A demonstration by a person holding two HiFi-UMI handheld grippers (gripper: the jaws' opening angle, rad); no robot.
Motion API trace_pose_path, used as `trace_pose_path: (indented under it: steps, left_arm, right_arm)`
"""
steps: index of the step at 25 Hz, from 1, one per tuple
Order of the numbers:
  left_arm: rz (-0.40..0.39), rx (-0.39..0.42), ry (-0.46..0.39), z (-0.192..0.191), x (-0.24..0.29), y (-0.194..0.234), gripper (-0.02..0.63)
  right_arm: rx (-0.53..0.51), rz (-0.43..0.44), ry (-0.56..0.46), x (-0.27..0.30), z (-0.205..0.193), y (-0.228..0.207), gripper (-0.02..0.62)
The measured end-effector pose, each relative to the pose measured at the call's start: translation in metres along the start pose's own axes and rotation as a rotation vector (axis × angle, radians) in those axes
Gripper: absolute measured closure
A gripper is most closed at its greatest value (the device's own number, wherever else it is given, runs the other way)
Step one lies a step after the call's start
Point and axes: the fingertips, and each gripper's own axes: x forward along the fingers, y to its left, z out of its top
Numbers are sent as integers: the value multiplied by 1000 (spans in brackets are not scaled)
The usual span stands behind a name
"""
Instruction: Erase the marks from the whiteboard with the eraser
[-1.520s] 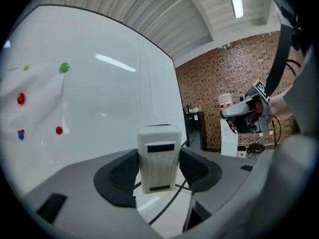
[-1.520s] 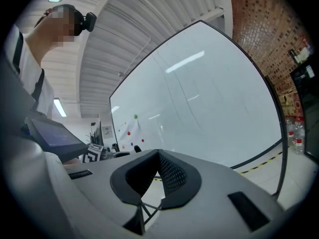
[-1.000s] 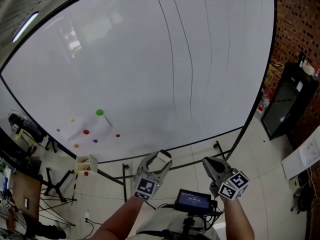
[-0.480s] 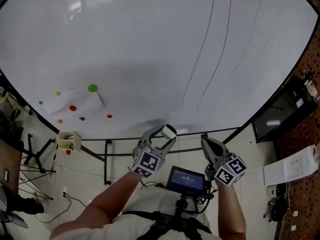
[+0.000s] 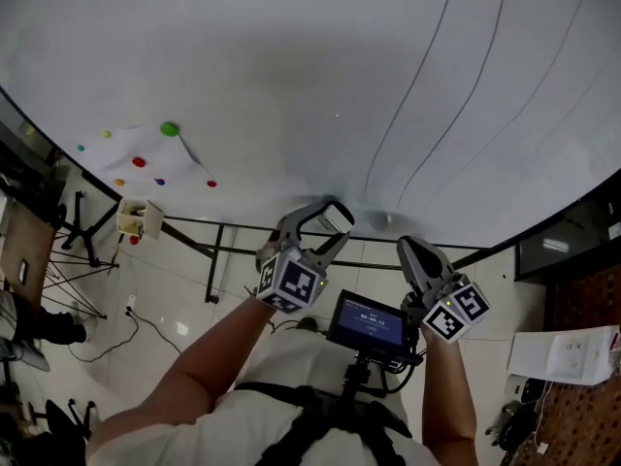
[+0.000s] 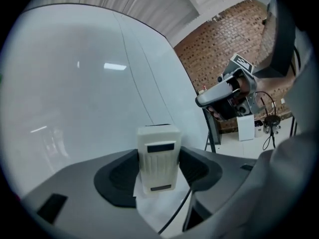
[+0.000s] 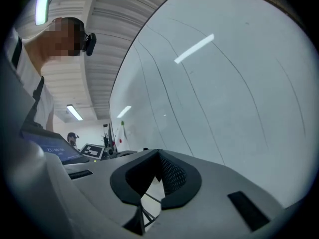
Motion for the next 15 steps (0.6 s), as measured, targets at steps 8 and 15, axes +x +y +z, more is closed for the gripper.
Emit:
trace_pose_path:
  steps: [8,15]
  left_arm:
    - [25,-276,22,19,39,-17,325]
    - [152,-275,69,10,52,-20,325]
  right_arm:
    - [19,165,26,2,16,-22,584]
    - [12,220,54,-1,22,-43,584]
